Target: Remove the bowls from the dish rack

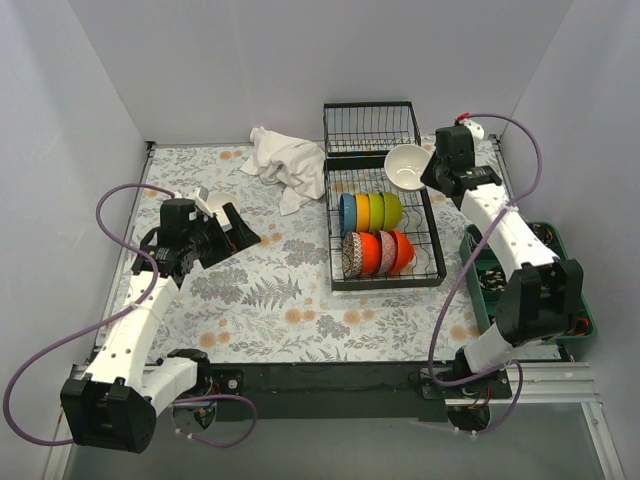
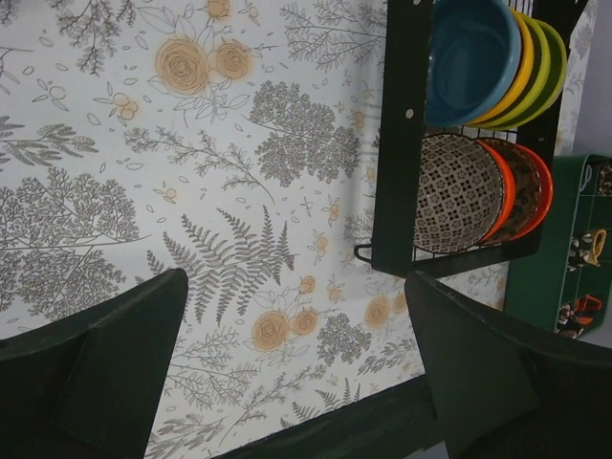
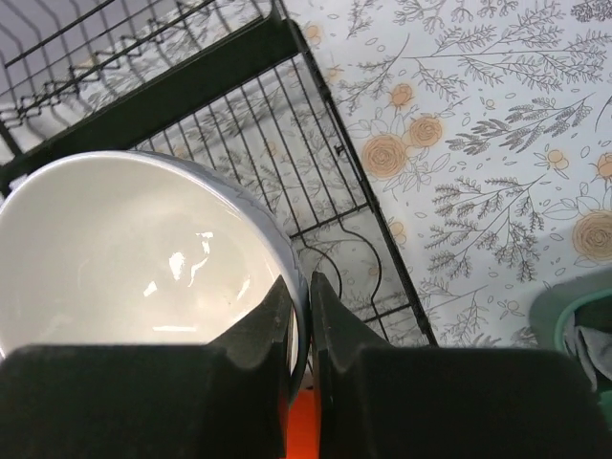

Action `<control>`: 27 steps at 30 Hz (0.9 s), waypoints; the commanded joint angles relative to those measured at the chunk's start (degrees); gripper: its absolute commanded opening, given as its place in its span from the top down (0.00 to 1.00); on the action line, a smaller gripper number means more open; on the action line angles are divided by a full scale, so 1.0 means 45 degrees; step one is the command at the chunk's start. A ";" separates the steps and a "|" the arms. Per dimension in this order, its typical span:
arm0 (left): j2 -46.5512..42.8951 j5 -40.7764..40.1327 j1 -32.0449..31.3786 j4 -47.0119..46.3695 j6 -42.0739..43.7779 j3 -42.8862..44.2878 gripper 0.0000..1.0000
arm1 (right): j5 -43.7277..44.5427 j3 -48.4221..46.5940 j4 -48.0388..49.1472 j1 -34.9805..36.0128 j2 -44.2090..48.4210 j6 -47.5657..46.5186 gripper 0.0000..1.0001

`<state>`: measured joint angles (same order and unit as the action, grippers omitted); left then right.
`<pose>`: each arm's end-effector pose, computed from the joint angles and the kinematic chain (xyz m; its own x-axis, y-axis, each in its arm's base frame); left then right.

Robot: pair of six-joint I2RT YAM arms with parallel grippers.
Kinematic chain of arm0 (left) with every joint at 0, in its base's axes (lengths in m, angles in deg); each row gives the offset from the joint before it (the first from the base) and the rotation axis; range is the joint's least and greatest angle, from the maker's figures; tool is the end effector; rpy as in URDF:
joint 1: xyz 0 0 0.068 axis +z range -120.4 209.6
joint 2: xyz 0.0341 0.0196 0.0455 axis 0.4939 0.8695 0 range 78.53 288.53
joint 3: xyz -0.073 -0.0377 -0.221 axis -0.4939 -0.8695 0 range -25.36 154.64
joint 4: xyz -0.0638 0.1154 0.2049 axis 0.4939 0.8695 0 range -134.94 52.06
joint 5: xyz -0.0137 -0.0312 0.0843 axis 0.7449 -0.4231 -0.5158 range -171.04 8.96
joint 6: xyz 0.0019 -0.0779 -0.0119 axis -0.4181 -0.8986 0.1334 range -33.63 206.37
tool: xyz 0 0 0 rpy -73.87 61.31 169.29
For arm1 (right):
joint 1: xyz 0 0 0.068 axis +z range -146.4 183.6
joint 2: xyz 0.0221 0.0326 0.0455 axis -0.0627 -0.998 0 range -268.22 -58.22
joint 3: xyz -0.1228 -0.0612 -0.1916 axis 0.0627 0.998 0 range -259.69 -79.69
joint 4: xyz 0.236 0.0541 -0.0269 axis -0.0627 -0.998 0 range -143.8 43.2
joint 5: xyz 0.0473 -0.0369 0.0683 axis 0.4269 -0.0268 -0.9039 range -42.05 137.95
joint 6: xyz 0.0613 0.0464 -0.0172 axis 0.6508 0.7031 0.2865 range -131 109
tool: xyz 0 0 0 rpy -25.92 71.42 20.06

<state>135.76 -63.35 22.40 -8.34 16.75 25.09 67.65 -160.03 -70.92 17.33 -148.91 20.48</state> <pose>0.2255 -0.0492 0.2409 -0.5546 -0.8301 -0.0575 -0.5209 0.4003 -0.7539 0.3640 0.0655 0.2794 -0.4447 0.3974 -0.8027 0.3269 0.9064 0.2677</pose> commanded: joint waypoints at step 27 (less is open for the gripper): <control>0.4720 -0.5961 -0.8201 -0.0459 -0.0992 0.4626 0.19 | 0.1754 0.2794 -0.1867 0.7961 0.3729 -0.0395 0.99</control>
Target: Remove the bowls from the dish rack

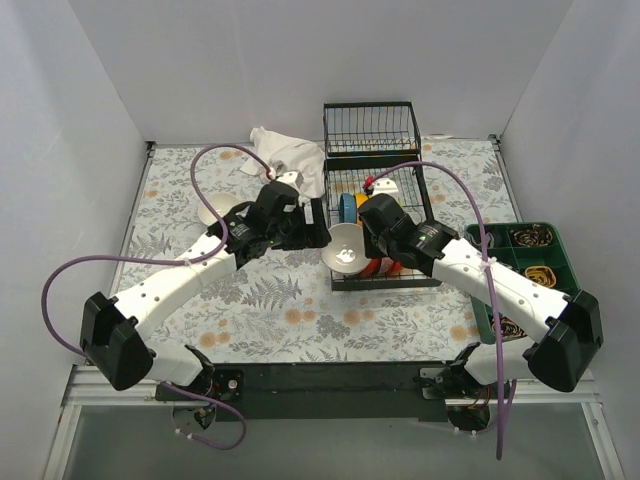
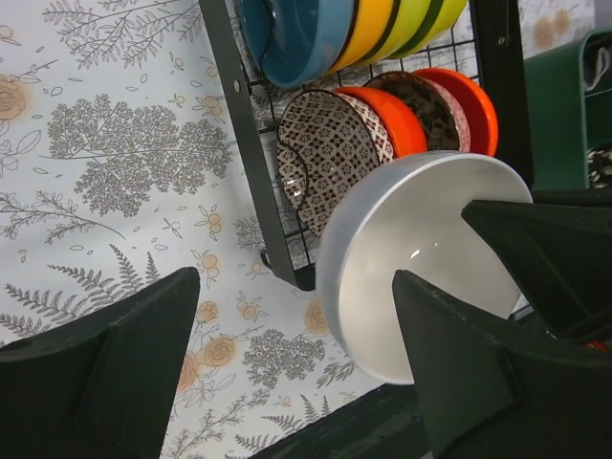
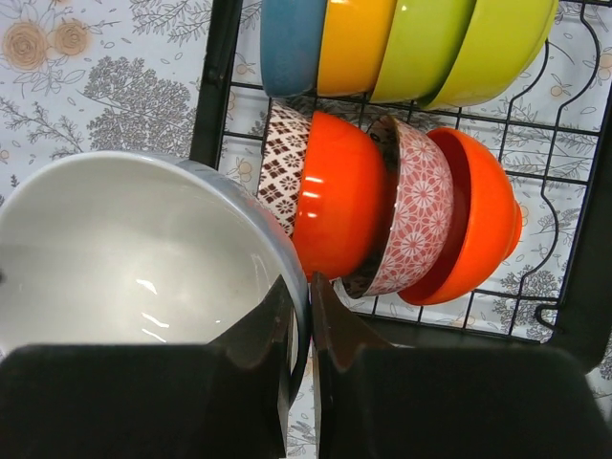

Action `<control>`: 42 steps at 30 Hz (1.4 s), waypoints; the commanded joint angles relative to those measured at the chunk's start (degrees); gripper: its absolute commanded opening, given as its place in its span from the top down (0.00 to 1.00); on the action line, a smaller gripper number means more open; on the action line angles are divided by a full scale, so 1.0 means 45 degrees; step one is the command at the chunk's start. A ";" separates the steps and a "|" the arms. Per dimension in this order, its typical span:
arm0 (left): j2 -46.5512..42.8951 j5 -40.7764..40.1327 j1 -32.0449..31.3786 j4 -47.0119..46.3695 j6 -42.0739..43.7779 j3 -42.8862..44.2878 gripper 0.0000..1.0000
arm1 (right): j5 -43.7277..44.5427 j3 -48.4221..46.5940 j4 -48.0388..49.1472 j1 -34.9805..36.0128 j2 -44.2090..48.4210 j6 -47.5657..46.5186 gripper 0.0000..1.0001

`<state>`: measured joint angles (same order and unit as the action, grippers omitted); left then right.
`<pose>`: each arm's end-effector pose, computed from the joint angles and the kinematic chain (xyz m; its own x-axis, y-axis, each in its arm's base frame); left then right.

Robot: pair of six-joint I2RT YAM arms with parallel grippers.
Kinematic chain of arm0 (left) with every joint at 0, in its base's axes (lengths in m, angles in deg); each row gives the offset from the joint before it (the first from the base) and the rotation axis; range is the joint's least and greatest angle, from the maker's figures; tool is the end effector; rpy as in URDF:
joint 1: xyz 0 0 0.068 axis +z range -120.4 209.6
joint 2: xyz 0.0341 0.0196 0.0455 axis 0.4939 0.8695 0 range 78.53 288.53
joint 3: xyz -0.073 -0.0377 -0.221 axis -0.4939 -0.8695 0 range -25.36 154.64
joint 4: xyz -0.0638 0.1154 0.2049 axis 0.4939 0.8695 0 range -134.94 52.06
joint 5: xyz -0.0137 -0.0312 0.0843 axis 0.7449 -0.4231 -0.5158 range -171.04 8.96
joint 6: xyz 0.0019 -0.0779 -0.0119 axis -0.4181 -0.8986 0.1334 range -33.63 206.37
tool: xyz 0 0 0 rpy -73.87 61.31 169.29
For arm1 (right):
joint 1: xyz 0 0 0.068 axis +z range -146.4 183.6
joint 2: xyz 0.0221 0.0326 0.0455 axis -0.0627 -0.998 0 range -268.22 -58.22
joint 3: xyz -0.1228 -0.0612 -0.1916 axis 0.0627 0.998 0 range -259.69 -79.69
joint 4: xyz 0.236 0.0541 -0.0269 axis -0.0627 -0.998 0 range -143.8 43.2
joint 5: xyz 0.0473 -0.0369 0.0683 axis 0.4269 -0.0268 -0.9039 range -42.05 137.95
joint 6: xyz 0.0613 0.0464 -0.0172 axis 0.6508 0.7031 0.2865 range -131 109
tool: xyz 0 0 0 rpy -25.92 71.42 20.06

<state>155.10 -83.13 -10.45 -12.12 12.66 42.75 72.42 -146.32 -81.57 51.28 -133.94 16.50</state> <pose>0.2360 -0.1952 0.2655 -0.7387 -0.6321 -0.2339 -0.3103 0.6271 -0.7145 0.2191 0.1991 0.2616 -0.6317 -0.0696 -0.7721 -0.2031 0.9760 0.0782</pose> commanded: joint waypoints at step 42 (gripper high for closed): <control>0.0736 -0.3248 0.3485 0.1184 0.1243 0.1659 1.00 | 0.0676 0.1096 0.1378 0.1045 0.3565 0.0177 0.04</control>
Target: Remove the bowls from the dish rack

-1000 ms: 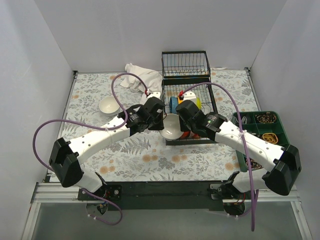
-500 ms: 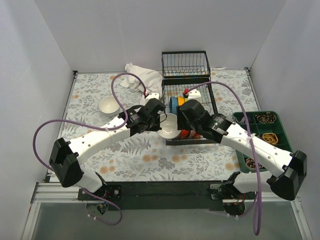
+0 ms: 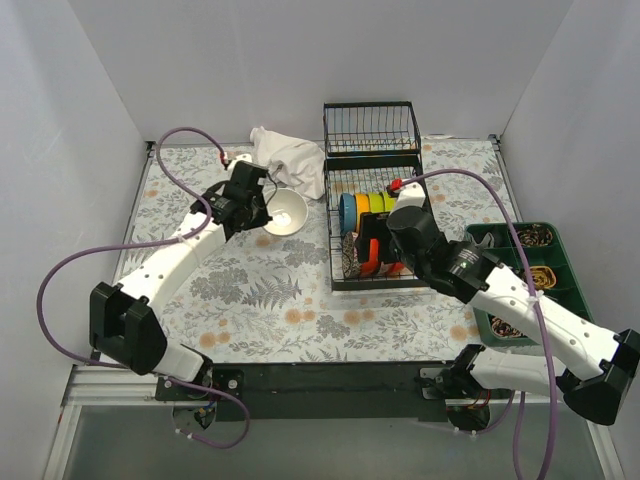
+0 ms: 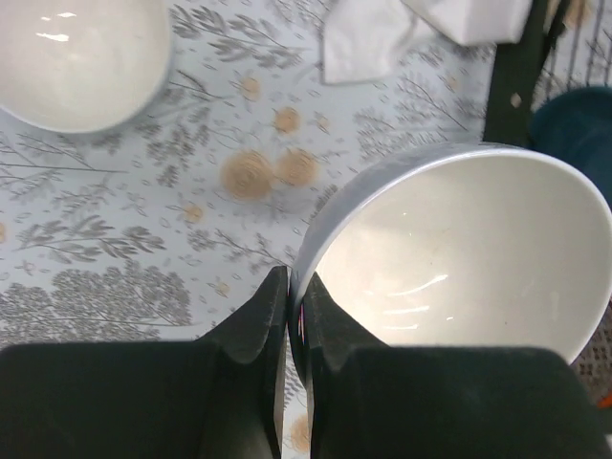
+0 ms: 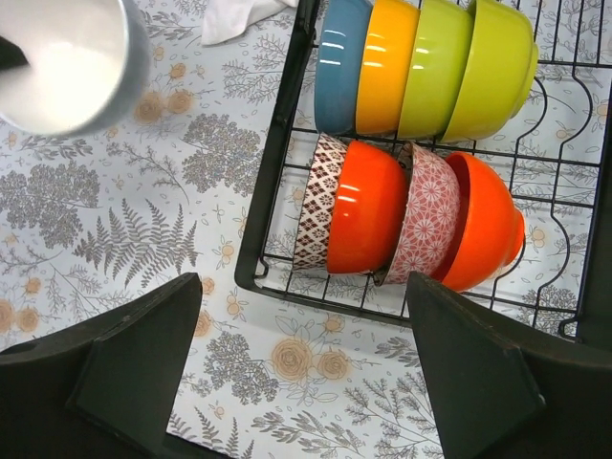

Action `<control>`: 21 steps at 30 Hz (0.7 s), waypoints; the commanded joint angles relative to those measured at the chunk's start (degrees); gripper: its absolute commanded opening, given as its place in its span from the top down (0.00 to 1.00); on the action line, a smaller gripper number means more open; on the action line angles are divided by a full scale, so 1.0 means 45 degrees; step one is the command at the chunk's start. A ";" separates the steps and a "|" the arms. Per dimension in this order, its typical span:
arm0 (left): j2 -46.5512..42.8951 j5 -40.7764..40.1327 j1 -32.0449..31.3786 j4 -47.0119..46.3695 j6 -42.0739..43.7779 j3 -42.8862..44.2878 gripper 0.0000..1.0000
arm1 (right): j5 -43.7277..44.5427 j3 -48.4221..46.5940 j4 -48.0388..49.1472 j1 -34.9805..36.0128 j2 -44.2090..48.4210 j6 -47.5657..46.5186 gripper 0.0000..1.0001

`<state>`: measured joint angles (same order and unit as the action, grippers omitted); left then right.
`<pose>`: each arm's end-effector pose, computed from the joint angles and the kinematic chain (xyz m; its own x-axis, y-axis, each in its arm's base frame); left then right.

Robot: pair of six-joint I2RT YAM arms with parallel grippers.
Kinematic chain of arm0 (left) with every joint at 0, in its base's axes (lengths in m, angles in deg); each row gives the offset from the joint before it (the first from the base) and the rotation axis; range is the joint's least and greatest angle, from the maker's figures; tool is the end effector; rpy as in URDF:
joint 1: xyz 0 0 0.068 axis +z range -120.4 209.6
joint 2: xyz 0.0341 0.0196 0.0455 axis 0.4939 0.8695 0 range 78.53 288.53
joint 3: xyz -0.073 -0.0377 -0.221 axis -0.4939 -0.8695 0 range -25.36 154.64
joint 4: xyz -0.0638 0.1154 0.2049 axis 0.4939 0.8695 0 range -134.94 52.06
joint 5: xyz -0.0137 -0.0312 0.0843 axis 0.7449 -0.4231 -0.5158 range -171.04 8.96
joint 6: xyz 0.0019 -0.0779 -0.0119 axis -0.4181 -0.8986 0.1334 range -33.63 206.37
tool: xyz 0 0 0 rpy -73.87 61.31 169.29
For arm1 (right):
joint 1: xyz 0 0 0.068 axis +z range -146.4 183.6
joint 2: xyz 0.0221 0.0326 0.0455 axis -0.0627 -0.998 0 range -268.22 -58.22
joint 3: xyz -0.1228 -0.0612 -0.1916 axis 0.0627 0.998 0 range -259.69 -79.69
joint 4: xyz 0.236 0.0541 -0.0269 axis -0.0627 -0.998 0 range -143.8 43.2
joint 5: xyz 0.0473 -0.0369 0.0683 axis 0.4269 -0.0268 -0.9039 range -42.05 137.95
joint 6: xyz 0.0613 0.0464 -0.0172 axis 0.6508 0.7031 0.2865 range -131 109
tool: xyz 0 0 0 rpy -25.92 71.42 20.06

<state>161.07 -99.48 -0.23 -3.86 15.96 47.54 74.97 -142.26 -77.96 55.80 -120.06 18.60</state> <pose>0.2804 -0.1361 0.2514 -0.5061 -0.7400 -0.4430 -0.5327 0.6721 -0.5143 0.1802 0.1823 0.3071 -0.4990 0.0745 -0.8634 -0.2499 0.9416 0.2257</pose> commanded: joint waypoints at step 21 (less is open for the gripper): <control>0.2866 0.1557 0.7033 -0.2664 0.0433 0.1065 1.00 | -0.0596 0.1364 0.0576 0.0020 0.1848 -0.0934 0.01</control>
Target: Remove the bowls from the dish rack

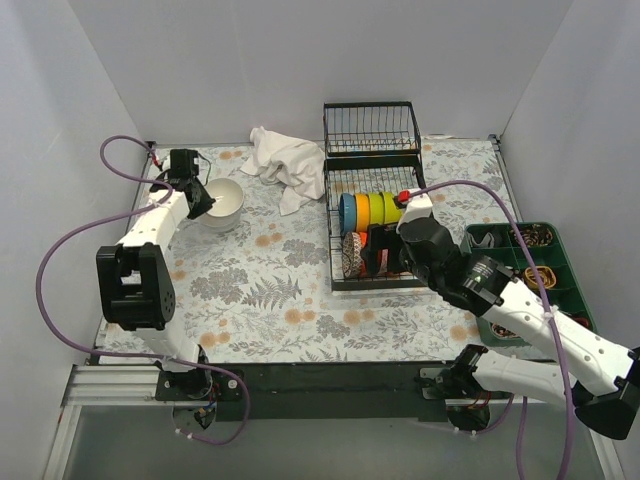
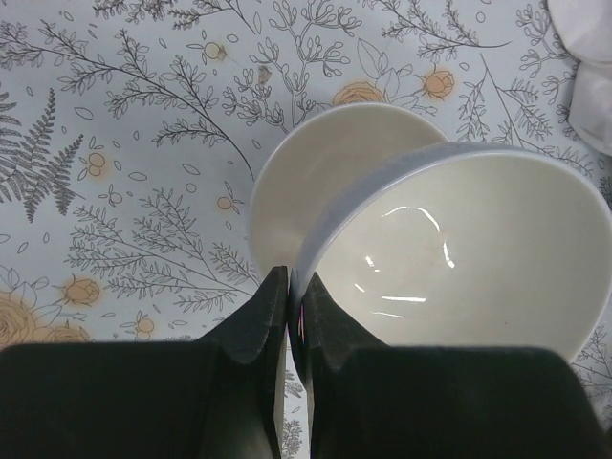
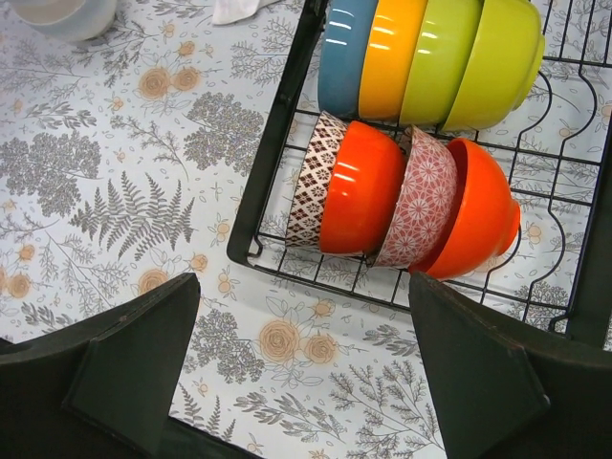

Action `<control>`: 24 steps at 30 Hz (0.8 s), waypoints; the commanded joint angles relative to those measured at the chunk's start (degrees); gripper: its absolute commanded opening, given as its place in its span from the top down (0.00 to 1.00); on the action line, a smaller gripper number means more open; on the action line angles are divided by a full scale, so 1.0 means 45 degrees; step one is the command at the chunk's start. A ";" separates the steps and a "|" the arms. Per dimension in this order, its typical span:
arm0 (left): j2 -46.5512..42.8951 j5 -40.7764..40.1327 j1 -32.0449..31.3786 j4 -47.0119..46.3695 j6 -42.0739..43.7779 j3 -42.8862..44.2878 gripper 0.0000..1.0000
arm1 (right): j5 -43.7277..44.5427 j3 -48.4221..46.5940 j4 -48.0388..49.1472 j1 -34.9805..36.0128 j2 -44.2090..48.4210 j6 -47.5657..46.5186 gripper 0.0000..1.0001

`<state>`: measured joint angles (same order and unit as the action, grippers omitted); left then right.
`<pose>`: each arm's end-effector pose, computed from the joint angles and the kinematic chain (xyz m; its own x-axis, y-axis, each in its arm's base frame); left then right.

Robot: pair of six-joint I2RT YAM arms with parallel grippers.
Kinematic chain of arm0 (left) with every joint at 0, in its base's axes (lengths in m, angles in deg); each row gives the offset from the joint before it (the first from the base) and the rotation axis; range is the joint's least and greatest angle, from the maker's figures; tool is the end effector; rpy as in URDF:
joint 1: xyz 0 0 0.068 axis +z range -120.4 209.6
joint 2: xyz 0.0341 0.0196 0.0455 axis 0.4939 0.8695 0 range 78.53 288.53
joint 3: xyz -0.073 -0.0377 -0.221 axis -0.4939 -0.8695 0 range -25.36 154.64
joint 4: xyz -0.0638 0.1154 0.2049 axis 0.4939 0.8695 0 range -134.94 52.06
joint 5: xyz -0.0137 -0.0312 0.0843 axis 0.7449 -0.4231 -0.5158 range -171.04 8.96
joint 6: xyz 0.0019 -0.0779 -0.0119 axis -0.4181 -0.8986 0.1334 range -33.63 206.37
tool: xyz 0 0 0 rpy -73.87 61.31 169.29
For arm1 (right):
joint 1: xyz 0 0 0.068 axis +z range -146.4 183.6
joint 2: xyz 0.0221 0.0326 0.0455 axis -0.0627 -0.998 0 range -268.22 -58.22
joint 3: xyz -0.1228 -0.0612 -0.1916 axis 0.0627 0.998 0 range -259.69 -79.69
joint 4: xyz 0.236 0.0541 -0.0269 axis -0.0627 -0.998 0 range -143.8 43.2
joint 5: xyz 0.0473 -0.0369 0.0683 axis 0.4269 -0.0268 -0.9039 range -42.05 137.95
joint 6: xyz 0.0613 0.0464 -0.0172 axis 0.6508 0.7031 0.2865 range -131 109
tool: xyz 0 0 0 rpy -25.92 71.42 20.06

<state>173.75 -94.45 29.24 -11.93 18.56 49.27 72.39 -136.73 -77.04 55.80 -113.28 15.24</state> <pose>0.3561 0.0134 0.2022 -0.1822 -0.8995 -0.3970 -0.7950 0.3724 -0.4789 0.1655 0.1678 0.3019 -0.4796 0.0384 -0.8767 -0.3165 0.9242 0.2136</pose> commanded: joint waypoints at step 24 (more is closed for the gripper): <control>0.0813 0.0675 0.0725 -0.1243 0.0128 -0.0178 0.73 | 0.0017 0.0389 0.0372 0.0000 0.0226 -0.0108 0.01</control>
<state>178.62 -92.13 32.34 -15.36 18.95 48.50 72.18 -135.07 -76.82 55.80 -112.69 15.06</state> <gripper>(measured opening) 0.205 0.984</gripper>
